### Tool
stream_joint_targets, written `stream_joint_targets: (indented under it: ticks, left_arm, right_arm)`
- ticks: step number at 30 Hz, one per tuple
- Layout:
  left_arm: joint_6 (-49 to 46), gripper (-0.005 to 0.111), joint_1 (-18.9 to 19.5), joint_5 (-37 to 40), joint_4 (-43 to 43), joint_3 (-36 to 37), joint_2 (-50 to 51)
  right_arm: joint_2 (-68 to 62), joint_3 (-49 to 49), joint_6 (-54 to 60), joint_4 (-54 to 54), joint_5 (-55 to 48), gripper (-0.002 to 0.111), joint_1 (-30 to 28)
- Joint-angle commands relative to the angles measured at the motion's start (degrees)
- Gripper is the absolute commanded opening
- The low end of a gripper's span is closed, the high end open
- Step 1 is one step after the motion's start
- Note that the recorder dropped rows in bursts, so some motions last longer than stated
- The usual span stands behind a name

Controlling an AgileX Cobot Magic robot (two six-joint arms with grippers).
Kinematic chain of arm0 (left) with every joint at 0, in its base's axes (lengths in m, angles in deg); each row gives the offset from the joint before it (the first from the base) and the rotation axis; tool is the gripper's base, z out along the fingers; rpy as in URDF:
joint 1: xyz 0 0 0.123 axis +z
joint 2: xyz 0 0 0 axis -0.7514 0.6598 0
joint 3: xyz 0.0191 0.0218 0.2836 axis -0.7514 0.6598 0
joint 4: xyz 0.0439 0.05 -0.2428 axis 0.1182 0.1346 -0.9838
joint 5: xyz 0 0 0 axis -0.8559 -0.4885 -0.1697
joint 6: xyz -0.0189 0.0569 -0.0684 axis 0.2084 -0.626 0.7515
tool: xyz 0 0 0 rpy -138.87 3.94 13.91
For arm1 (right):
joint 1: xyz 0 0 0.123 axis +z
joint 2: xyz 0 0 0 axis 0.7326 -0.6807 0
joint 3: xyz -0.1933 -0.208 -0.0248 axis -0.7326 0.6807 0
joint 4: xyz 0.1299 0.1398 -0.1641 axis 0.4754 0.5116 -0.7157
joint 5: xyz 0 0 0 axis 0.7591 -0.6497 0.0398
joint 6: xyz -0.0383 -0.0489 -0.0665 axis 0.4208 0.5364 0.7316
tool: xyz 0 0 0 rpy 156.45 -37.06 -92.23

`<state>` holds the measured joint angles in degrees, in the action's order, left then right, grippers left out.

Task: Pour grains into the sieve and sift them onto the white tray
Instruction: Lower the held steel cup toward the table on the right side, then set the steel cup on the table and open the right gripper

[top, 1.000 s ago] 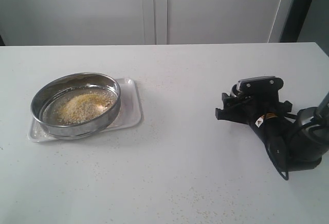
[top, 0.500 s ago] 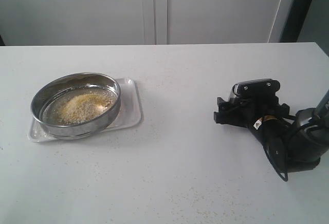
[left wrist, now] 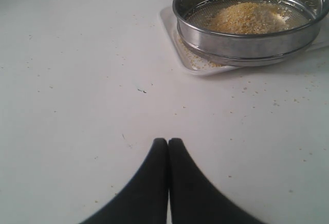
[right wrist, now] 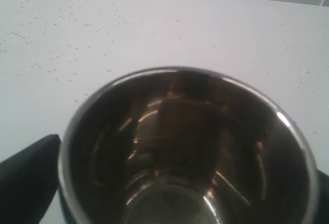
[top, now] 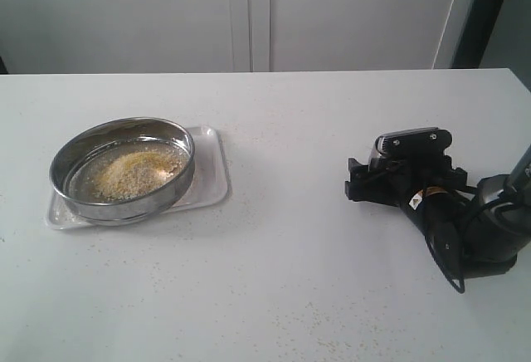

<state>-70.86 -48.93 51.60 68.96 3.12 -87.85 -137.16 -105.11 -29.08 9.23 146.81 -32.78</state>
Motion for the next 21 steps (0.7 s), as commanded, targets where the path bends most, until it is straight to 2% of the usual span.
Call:
stream_joint_targets:
  ticks: [1,10,21]
  left_arm:
    - [0.0,0.0,0.1,-0.1,-0.4,0.3,-0.2]
    - [0.0,0.0,0.1,-0.1,-0.4,0.3,-0.2]
    - [0.0,0.0,0.1,-0.1,-0.4,0.3,-0.2]
  right_arm:
    - [-0.1,0.1,0.2,0.9,0.2,0.102,-0.1]
    - [-0.1,0.1,0.7,1.9,0.2,0.102,-0.1]
    - [7.2,0.1,0.7,2.0,-0.7,0.102,-0.1]
